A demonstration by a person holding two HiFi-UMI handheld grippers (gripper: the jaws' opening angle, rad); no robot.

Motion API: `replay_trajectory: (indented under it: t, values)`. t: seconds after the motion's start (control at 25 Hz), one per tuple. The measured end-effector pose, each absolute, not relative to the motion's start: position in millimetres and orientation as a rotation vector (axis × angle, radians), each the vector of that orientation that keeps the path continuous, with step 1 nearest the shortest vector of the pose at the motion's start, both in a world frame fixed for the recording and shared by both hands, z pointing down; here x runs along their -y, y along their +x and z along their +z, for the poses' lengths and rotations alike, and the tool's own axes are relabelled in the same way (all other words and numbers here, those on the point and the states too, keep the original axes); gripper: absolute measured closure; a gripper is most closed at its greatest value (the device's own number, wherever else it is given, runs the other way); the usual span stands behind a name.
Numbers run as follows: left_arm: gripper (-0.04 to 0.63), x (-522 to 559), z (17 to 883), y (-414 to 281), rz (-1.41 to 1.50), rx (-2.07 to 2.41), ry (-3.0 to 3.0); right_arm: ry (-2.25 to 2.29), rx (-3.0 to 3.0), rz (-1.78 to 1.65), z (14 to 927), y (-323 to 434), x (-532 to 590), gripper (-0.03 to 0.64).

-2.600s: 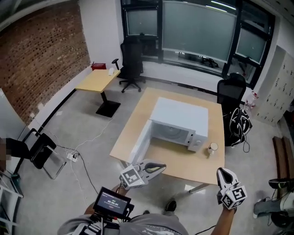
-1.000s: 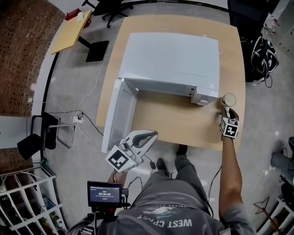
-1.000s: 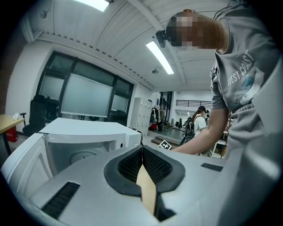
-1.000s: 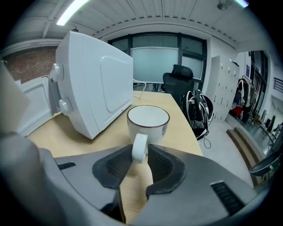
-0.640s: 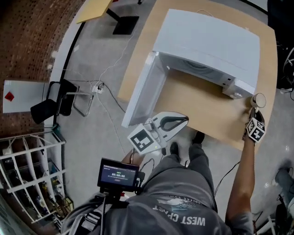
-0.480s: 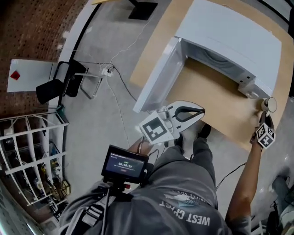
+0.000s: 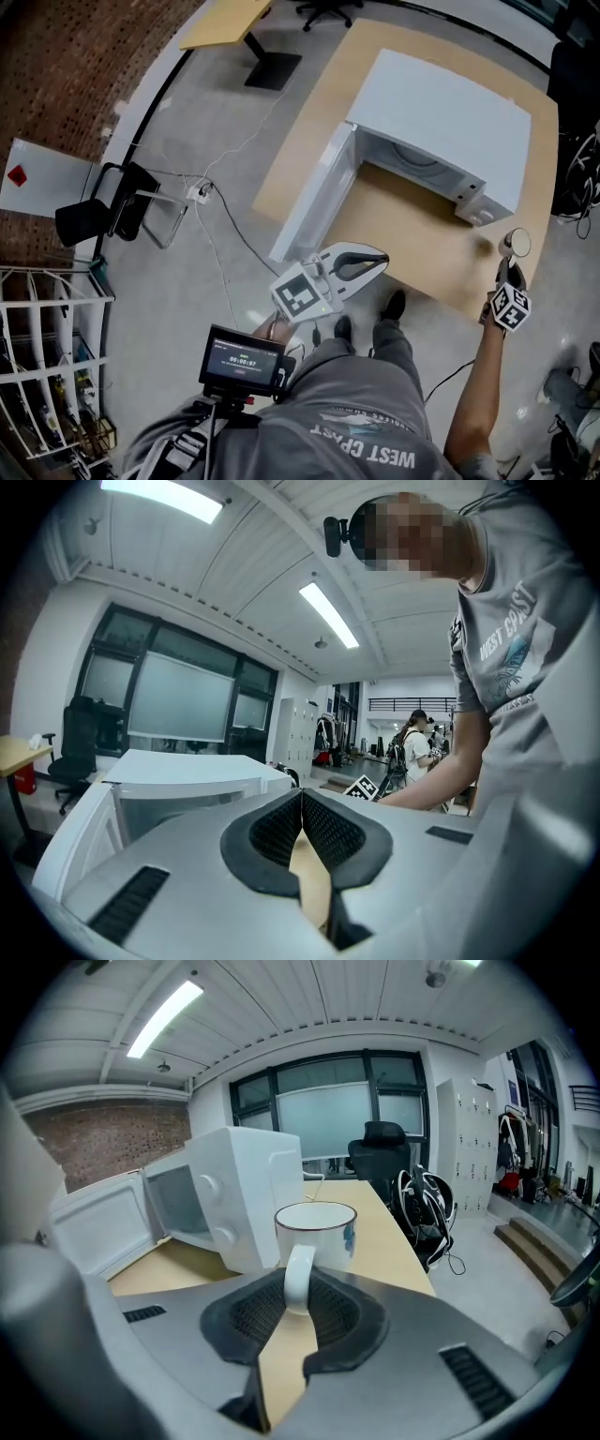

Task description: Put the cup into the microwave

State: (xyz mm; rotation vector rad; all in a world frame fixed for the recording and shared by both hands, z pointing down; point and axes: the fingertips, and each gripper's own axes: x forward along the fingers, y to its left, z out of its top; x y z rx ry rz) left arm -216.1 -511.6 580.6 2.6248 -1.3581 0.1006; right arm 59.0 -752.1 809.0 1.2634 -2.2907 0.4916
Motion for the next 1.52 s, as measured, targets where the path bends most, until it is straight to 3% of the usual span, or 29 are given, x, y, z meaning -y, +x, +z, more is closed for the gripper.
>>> replay_trajectory:
  t: [0.44, 0.8, 1.16, 1.52]
  values:
    - [0.574, 454, 541, -225, 0.067, 1.322, 2.749, 1.191, 2.438, 0.428, 694, 12, 654, 0.545]
    - [0.574, 397, 512, -243, 0.001, 1.355, 2.802, 0.984, 2.571, 0.436, 663, -82, 582, 0.545]
    - [0.575, 343, 508, -273, -0.089, 1.453, 2.715, 0.857, 2.643, 0.520, 686, -192, 567, 0.545]
    - [0.574, 358, 532, -292, -0.026, 1.545, 2.565, 0.828, 2.603, 0.492, 751, -255, 650, 0.545]
